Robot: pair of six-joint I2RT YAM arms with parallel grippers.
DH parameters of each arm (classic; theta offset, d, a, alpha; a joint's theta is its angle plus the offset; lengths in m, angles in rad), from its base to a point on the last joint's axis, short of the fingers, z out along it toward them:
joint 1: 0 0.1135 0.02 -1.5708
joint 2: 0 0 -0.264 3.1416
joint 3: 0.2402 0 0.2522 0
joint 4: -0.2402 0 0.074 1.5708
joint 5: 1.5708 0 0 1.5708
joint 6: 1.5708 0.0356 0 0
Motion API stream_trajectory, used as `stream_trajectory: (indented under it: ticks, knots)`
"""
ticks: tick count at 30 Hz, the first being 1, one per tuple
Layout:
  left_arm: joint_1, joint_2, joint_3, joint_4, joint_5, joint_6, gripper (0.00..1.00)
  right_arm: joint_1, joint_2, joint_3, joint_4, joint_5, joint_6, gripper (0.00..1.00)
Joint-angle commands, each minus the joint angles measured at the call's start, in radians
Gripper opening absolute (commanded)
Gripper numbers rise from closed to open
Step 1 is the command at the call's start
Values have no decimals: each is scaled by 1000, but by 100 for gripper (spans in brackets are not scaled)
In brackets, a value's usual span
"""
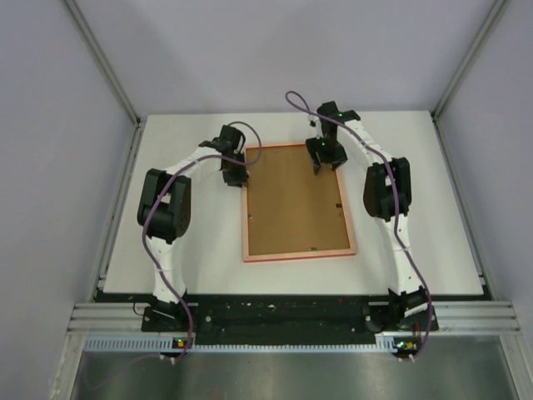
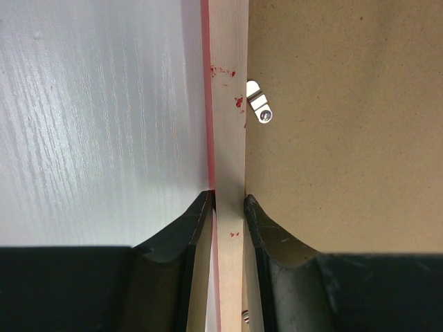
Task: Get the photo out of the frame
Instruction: Adjust the photo frame at the center of the board.
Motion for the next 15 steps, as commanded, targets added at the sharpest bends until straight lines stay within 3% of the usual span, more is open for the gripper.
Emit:
stream_trajectory:
  ticks: [1,15]
  knots:
    - [4,-70,-3,21,14,-11,21,-7,37,26,4,-4,12,67]
    - [4,-62,4,20,21,-11,21,43,25,91,41,147,-74,69]
